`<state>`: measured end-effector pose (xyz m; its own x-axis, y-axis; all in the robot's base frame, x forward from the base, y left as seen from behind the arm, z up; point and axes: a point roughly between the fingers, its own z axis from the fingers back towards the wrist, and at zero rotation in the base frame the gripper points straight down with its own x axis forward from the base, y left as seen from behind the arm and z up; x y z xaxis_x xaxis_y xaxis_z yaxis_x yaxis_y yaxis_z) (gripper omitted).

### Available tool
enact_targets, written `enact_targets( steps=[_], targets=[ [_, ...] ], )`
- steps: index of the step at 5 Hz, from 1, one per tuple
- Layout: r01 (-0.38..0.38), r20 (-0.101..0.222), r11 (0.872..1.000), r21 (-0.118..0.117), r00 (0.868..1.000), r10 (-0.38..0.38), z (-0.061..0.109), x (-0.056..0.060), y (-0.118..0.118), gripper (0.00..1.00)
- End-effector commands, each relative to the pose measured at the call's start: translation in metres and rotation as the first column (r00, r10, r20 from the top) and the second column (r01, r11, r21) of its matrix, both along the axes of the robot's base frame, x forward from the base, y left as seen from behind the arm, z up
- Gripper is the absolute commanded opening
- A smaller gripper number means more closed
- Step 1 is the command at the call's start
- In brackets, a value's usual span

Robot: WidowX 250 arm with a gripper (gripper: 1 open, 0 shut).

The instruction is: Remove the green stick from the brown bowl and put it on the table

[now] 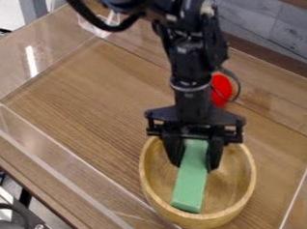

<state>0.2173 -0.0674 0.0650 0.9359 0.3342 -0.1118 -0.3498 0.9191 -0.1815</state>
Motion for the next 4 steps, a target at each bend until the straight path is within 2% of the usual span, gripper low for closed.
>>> enact_targets(
  steps=[1, 2, 3, 4],
  targets=[
    [-0.051, 0.053, 0.999, -0.007, 0.997, 0.052, 0.03, 0.008, -0.003, 0.0],
    [-0.017, 0.066, 1.0, -0.01, 0.998, 0.017, 0.045, 0.01, 0.004, 0.0],
    [0.019, 0.087, 1.0, -0.024, 0.996, -0.017, 0.065, 0.013, 0.014, 0.0],
    [0.035, 0.109, 0.999, -0.032, 0.994, -0.031, 0.084, 0.012, 0.033, 0.0]
  ],
)
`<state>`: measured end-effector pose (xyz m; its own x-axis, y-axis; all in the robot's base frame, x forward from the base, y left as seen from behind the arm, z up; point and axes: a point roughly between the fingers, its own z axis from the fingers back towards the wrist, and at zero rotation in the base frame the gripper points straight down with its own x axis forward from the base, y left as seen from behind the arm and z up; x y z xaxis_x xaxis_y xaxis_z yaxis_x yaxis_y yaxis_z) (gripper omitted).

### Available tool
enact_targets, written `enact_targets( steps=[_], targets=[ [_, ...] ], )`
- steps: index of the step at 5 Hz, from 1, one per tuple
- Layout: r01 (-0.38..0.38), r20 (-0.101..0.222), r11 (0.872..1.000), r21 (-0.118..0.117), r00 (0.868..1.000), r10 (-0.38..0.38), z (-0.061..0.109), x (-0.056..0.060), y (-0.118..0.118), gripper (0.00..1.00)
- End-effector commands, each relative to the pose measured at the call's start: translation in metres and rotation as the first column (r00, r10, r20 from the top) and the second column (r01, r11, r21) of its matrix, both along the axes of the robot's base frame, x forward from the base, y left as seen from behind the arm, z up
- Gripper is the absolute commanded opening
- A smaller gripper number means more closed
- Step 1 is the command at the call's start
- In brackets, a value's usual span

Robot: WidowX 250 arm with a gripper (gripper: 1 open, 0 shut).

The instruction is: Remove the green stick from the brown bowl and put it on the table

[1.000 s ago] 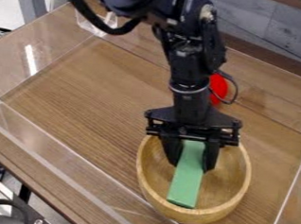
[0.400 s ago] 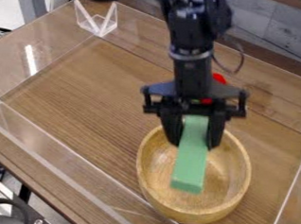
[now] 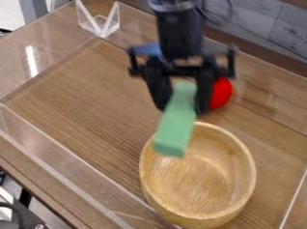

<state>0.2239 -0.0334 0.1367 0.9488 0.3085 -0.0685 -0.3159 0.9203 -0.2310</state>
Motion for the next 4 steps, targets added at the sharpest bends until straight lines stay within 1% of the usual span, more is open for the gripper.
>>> enact_targets(
  steps=[1, 2, 3, 4],
  targets=[
    [-0.009, 0.059, 1.0, 0.017, 0.998, 0.008, 0.01, -0.01, 0.031, 0.0],
    [-0.034, 0.054, 0.999, 0.038, 0.998, 0.032, -0.002, -0.027, 0.064, 0.0],
    [-0.042, 0.045, 0.998, 0.049, 0.998, 0.04, -0.017, -0.028, 0.084, 0.0],
    [-0.035, 0.021, 0.998, 0.057, 0.999, 0.033, -0.032, -0.021, 0.09, 0.0]
  ],
)
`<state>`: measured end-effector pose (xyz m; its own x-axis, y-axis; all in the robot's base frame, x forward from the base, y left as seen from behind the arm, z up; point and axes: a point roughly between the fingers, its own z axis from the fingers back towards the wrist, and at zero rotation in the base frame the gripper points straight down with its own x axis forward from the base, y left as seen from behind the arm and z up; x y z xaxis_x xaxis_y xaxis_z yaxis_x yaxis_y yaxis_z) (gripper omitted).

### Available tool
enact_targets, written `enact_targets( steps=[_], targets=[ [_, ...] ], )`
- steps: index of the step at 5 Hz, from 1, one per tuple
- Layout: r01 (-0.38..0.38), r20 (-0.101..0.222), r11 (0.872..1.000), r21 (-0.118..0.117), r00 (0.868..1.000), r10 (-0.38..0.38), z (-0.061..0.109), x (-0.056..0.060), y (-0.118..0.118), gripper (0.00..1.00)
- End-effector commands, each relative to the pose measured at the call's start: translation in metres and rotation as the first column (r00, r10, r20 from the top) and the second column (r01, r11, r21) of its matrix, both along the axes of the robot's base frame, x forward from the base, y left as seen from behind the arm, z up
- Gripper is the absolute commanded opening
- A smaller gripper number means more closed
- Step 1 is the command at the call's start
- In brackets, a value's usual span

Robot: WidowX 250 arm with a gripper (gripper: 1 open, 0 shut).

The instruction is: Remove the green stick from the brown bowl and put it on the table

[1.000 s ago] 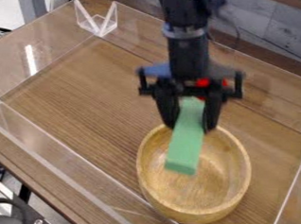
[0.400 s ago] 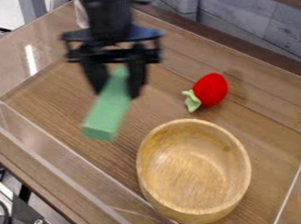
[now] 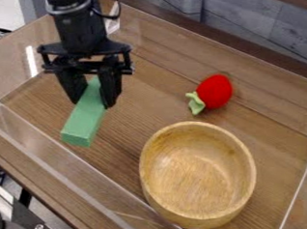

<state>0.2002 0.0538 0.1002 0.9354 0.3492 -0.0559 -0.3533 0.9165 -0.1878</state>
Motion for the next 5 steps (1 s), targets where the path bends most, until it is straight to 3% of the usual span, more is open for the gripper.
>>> enact_targets(
  steps=[1, 4, 5],
  targets=[
    [-0.047, 0.006, 0.999, 0.015, 0.999, 0.046, -0.01, 0.003, 0.01, 0.0],
    [-0.111, -0.007, 0.993, 0.038, 0.994, 0.111, -0.048, 0.005, 0.024, 0.0],
    [-0.137, -0.014, 0.99, 0.035, 0.99, 0.138, -0.05, 0.01, 0.019, 1.0]
  ],
)
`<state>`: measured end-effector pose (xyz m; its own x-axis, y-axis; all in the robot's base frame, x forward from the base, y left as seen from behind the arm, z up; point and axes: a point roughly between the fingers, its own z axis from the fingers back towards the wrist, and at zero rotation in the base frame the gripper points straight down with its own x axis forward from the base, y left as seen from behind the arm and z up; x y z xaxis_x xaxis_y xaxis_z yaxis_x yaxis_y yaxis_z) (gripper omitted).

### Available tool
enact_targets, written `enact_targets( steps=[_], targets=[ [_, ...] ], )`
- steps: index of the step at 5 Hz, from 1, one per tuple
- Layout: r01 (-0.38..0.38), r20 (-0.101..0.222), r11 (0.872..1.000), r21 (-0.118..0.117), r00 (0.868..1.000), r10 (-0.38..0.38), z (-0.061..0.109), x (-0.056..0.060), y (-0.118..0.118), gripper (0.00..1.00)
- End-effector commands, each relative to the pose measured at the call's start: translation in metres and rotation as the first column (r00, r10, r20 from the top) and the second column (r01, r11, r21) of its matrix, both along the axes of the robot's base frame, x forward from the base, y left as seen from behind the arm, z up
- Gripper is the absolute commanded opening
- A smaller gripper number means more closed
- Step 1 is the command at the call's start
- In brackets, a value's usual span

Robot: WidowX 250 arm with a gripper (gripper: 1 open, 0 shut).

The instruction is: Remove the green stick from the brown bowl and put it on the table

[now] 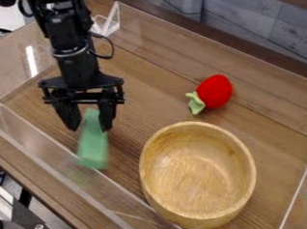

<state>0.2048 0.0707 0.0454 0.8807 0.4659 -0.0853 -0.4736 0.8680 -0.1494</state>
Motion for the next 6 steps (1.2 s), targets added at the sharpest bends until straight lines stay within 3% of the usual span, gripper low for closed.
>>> enact_targets(
  steps=[1, 3, 6],
  targets=[
    [-0.039, 0.022, 0.999, 0.007, 0.999, 0.038, 0.007, 0.012, -0.003, 1.0],
    [-0.045, 0.02, 0.999, 0.011, 0.999, 0.044, 0.0, 0.01, -0.013, 1.0],
    [0.114, 0.018, 0.993, 0.015, 0.993, -0.114, 0.017, 0.016, -0.028, 1.0]
  ],
)
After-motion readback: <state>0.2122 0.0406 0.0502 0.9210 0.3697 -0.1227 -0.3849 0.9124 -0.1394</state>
